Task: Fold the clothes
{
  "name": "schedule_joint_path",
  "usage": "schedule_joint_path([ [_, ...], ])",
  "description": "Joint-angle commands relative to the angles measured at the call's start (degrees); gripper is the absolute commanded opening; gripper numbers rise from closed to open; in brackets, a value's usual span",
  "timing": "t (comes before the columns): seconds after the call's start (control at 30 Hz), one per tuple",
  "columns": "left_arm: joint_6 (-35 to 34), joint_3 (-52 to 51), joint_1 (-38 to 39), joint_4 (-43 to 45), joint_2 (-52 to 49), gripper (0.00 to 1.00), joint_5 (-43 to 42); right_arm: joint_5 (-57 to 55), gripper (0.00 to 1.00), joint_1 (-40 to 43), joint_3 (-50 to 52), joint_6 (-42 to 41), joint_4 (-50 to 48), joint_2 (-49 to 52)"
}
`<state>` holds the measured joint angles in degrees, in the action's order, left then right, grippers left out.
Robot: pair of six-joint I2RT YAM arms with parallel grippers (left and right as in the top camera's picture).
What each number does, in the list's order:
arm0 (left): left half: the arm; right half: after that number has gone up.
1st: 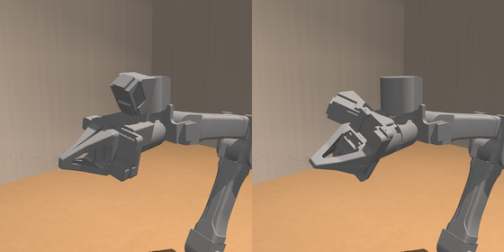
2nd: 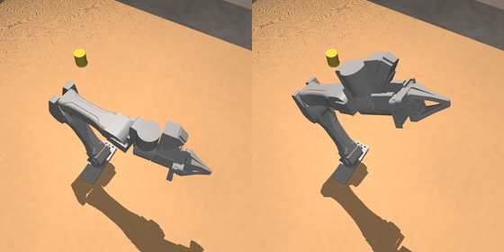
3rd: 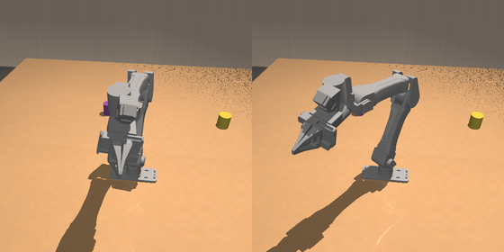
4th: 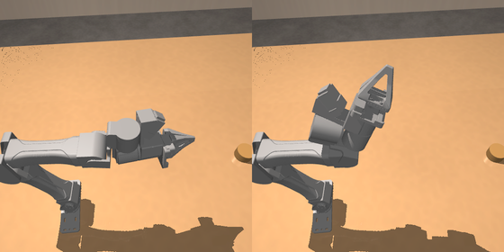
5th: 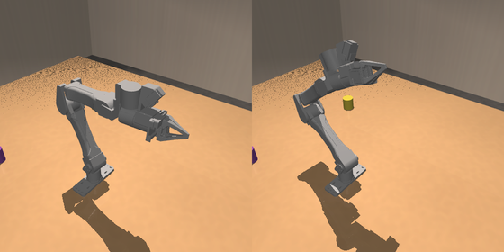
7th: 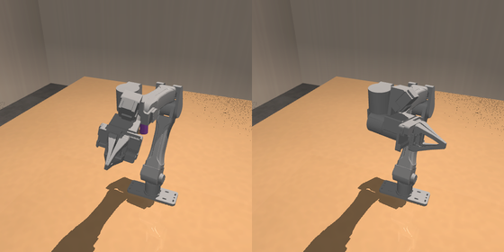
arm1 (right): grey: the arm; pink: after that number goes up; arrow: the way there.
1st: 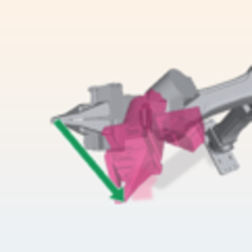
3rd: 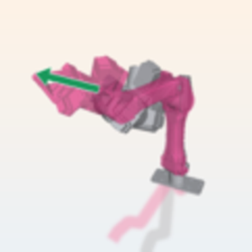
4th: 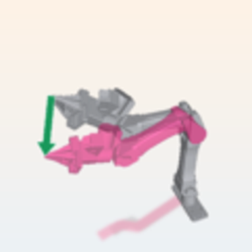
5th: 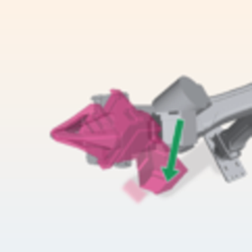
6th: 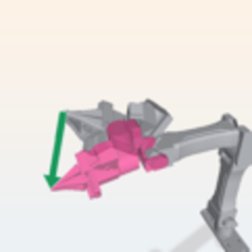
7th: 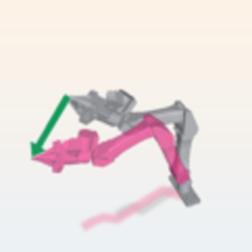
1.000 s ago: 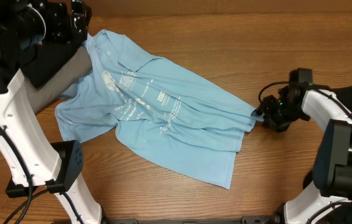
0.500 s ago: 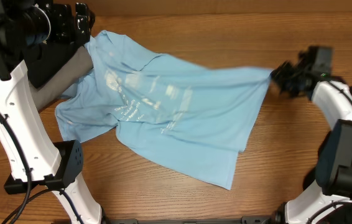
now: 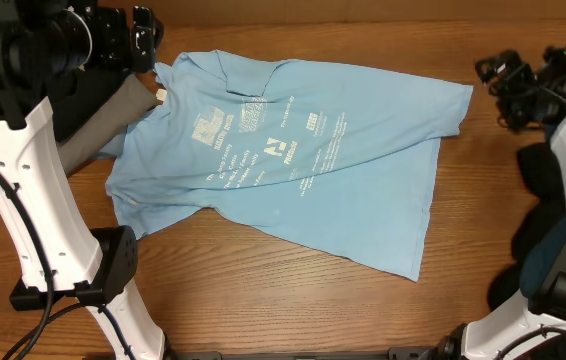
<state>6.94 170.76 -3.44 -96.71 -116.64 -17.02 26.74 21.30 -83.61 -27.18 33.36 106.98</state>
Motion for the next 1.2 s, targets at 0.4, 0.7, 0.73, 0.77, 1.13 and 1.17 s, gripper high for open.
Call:
schedule_joint_path([
  [0.4,1.62,0.00,-0.09,-0.09,9.86,0.97,4.02,-3.56,0.88,-7.67,7.67,16.76,44.70,-4.66],
  [0.7,0.70,-0.15,-0.44,-0.09,9.81,1.00,3.89,-7.82,0.91,-16.65,28.83,3.76,29.90,-4.66],
  [0.73,0.70,-0.15,-0.44,-0.09,9.81,1.00,3.89,-9.14,0.91,-16.68,30.53,2.14,28.46,-4.66],
  [0.77,0.68,-0.15,-0.44,-0.09,9.81,1.00,3.89,-9.94,0.91,-16.68,31.76,1.07,27.54,-4.66],
  [1.13,0.33,-0.15,-0.44,-0.09,9.77,1.00,3.43,-10.69,0.04,-16.68,37.90,-3.06,22.62,-4.96],
  [1.17,0.33,-0.15,-0.44,-0.09,9.77,1.00,3.43,-10.69,0.04,-16.61,37.79,-3.06,22.62,-5.44],
])
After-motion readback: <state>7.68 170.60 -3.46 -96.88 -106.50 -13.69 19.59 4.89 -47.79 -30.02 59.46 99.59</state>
